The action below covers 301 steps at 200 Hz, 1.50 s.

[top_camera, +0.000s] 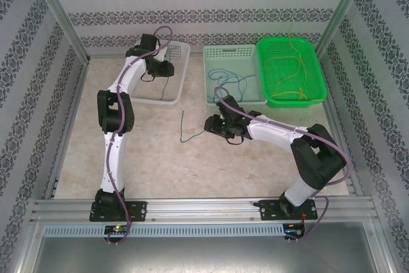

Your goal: Untangle the cables

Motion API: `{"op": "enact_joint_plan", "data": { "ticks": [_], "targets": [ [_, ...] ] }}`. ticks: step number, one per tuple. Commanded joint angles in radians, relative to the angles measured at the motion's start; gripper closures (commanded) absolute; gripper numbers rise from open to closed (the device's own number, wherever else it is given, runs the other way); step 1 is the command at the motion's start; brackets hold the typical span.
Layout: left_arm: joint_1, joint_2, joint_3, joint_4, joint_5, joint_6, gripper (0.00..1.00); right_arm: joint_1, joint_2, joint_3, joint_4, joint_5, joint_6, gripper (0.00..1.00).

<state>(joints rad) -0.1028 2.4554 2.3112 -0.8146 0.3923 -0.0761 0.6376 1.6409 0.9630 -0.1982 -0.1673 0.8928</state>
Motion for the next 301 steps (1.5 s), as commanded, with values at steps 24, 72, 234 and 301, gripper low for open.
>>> {"op": "enact_joint_plan", "data": {
  "ticks": [24, 72, 234, 301],
  "targets": [
    [0.006, -0.106, -0.056, -0.04, 0.006, -0.055, 0.29, 0.013, 0.115, 0.082, -0.007, 0.05, 0.024, 0.52],
    [-0.004, -0.309, -0.25, 0.057, 0.028, -0.083, 0.0, 0.018, 0.182, 0.11, 0.002, 0.094, 0.048, 0.54],
    [-0.097, -0.944, -1.136, 0.479, 0.108, -0.376, 0.0, 0.175, -0.144, -0.042, 0.052, 0.394, 0.09, 1.0],
    [-0.269, -1.026, -1.311, 0.549, 0.09, -0.552, 0.02, 0.242, -0.261, -0.047, 0.075, 0.558, 0.067, 1.0]
  ]
}}
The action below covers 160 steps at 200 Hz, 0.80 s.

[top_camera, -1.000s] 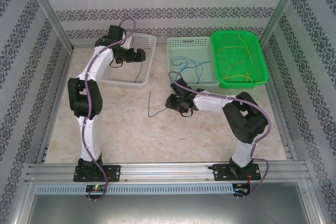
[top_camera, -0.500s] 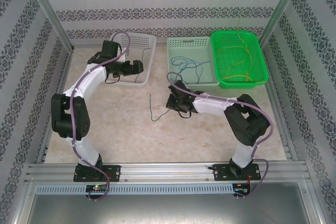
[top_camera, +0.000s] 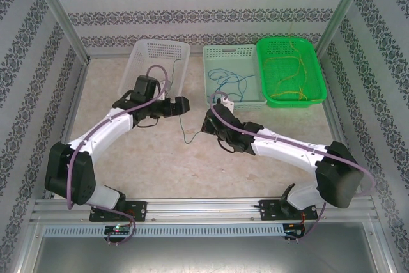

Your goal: Untangle the cables

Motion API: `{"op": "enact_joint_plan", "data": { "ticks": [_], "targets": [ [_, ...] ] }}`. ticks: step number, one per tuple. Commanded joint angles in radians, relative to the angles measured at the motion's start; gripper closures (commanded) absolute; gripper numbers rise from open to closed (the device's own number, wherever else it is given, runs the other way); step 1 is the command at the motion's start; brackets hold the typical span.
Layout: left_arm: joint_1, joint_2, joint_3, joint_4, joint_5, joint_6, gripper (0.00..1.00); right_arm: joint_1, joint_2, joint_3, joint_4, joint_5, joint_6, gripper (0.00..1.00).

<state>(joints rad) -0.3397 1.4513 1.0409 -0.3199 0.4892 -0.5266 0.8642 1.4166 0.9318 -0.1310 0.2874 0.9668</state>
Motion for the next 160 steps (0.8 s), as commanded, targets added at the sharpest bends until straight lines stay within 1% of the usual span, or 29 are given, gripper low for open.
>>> {"op": "enact_joint_plan", "data": {
  "ticks": [1, 19, 31, 46, 65, 81, 108, 128, 140, 160],
  "targets": [
    [-0.033, -0.024, -0.042, 0.054, -0.009, -0.104, 0.02, 0.017, -0.038, -0.017, 0.009, 0.105, -0.008, 1.0],
    [-0.065, -0.028, -0.083, 0.073, -0.031, -0.144, 0.04, 0.031, -0.068, -0.035, 0.027, 0.156, -0.013, 1.0],
    [-0.079, -0.028, -0.108, 0.113, -0.047, -0.179, 0.07, 0.037, -0.085, -0.051, 0.051, 0.17, -0.013, 1.0],
    [-0.086, -0.017, -0.127, 0.156, -0.058, -0.21, 0.1, 0.043, -0.099, -0.061, 0.066, 0.174, -0.019, 1.0],
    [-0.089, 0.016, -0.107, 0.174, -0.046, -0.216, 0.11, 0.047, -0.111, -0.07, 0.096, 0.165, -0.035, 1.0],
    [-0.093, 0.051, -0.075, 0.179, -0.029, -0.211, 0.18, 0.048, -0.117, -0.08, 0.119, 0.164, -0.043, 1.0],
    [-0.094, 0.089, -0.054, 0.23, -0.02, -0.239, 0.55, 0.053, -0.133, -0.102, 0.162, 0.17, -0.06, 1.0],
    [-0.094, 0.106, -0.046, 0.268, -0.016, -0.268, 0.8, 0.07, -0.153, -0.122, 0.188, 0.214, -0.075, 1.0],
    [-0.094, 0.104, -0.052, 0.287, -0.032, -0.293, 1.0, 0.079, -0.171, -0.143, 0.211, 0.243, -0.084, 1.0],
    [-0.094, 0.082, -0.089, 0.35, -0.075, -0.363, 1.0, 0.088, -0.208, -0.19, 0.252, 0.286, -0.082, 1.0]
  ]
}}
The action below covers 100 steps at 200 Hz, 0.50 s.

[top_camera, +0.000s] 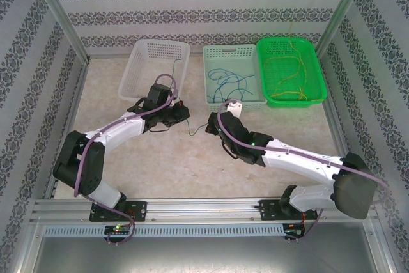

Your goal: Untangle the cables

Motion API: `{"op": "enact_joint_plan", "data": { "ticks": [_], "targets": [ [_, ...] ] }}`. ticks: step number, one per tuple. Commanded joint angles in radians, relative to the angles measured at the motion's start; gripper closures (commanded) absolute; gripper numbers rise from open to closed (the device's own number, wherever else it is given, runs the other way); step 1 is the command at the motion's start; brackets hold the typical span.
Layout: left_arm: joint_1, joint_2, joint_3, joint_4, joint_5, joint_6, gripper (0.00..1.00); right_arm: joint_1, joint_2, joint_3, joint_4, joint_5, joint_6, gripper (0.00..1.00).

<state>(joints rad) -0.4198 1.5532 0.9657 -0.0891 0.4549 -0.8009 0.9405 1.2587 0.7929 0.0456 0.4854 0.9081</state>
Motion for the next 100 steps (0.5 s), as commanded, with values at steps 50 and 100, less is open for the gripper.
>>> {"op": "enact_joint_plan", "data": {
  "ticks": [50, 100],
  "targets": [
    [-0.01, -0.094, -0.182, 0.404, -0.149, -0.373, 1.0, 0.015, -0.162, -0.252, 0.279, 0.176, 0.049, 1.0],
    [-0.011, -0.195, -0.221, 0.46, -0.307, -0.475, 1.0, 0.049, -0.168, -0.328, 0.418, 0.206, 0.064, 1.0]
  ]
}}
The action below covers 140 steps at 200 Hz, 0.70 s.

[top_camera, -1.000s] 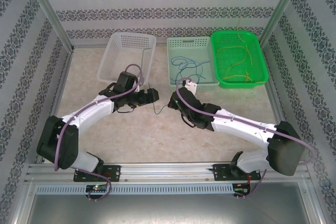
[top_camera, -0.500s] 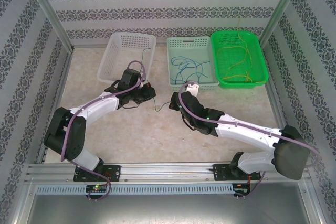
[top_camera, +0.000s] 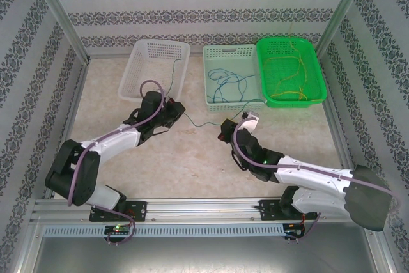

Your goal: Untangle the cables

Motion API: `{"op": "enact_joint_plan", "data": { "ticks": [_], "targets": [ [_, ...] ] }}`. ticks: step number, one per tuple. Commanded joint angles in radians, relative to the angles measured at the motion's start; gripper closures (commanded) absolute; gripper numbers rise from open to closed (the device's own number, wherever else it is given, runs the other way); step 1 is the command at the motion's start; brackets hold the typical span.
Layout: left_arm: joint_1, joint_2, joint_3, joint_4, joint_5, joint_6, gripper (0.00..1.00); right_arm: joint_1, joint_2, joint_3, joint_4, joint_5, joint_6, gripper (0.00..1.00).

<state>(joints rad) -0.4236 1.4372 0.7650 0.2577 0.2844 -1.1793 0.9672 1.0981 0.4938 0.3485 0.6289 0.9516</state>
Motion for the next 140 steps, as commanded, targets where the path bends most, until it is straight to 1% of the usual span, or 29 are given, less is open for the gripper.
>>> {"op": "enact_joint_plan", "data": {
  "ticks": [1, 15, 27, 96, 104, 113, 116, 119, 122, 123, 126, 127, 129, 130, 132, 135, 140],
  "targets": [
    [-0.007, -0.082, -0.022, 0.115, -0.141, -0.1, 1.0, 0.023, -0.008, -0.03, 0.117, 0.065, 0.021, 1.0],
    [-0.007, -0.113, -0.051, 0.145, -0.191, -0.141, 1.0, 0.036, 0.003, -0.039, 0.148, 0.079, 0.03, 1.0],
    [-0.007, -0.132, -0.065, 0.157, -0.209, -0.156, 1.0, 0.044, 0.011, -0.046, 0.178, 0.093, 0.031, 1.0],
    [-0.009, -0.136, -0.108, 0.196, -0.191, -0.2, 1.0, 0.047, 0.051, -0.012, 0.284, 0.109, -0.018, 1.0],
    [-0.009, -0.134, -0.1, 0.178, -0.182, -0.185, 1.0, 0.047, 0.056, -0.003, 0.282, 0.109, -0.021, 1.0],
    [-0.008, -0.141, -0.079, 0.117, -0.174, -0.146, 1.0, 0.042, 0.059, 0.01, 0.257, 0.108, -0.023, 1.0],
    [-0.009, -0.145, -0.071, 0.089, -0.173, -0.124, 0.96, 0.038, 0.06, 0.018, 0.247, 0.103, -0.024, 1.0],
    [-0.009, -0.15, -0.058, 0.056, -0.173, -0.105, 0.89, 0.033, 0.06, 0.024, 0.234, 0.096, -0.024, 1.0],
    [-0.009, -0.158, -0.043, 0.017, -0.177, -0.081, 0.77, 0.028, 0.058, 0.032, 0.218, 0.086, -0.027, 1.0],
    [-0.009, -0.16, -0.038, 0.002, -0.179, -0.07, 0.75, 0.028, 0.057, 0.034, 0.213, 0.083, -0.027, 1.0],
    [-0.009, -0.168, -0.025, -0.041, -0.189, -0.041, 0.6, 0.023, 0.056, 0.042, 0.195, 0.077, -0.029, 1.0],
    [-0.008, -0.172, -0.019, -0.057, -0.193, -0.032, 0.58, 0.023, 0.056, 0.044, 0.19, 0.075, -0.029, 1.0],
    [-0.009, -0.177, -0.008, -0.082, -0.202, -0.015, 0.46, 0.019, 0.054, 0.05, 0.177, 0.073, -0.03, 1.0],
    [-0.009, -0.18, -0.001, -0.094, -0.206, -0.006, 0.43, 0.018, 0.053, 0.053, 0.172, 0.071, -0.031, 1.0],
    [-0.009, -0.186, 0.01, -0.132, -0.215, 0.012, 0.33, 0.015, 0.053, 0.059, 0.162, 0.069, -0.031, 1.0],
    [-0.009, -0.192, 0.027, -0.175, -0.227, 0.04, 0.25, 0.012, 0.053, 0.065, 0.148, 0.064, -0.032, 1.0],
    [-0.007, -0.205, 0.053, -0.242, -0.244, 0.091, 0.21, -0.002, 0.051, 0.08, 0.111, 0.047, -0.034, 1.0]
  ]
}}
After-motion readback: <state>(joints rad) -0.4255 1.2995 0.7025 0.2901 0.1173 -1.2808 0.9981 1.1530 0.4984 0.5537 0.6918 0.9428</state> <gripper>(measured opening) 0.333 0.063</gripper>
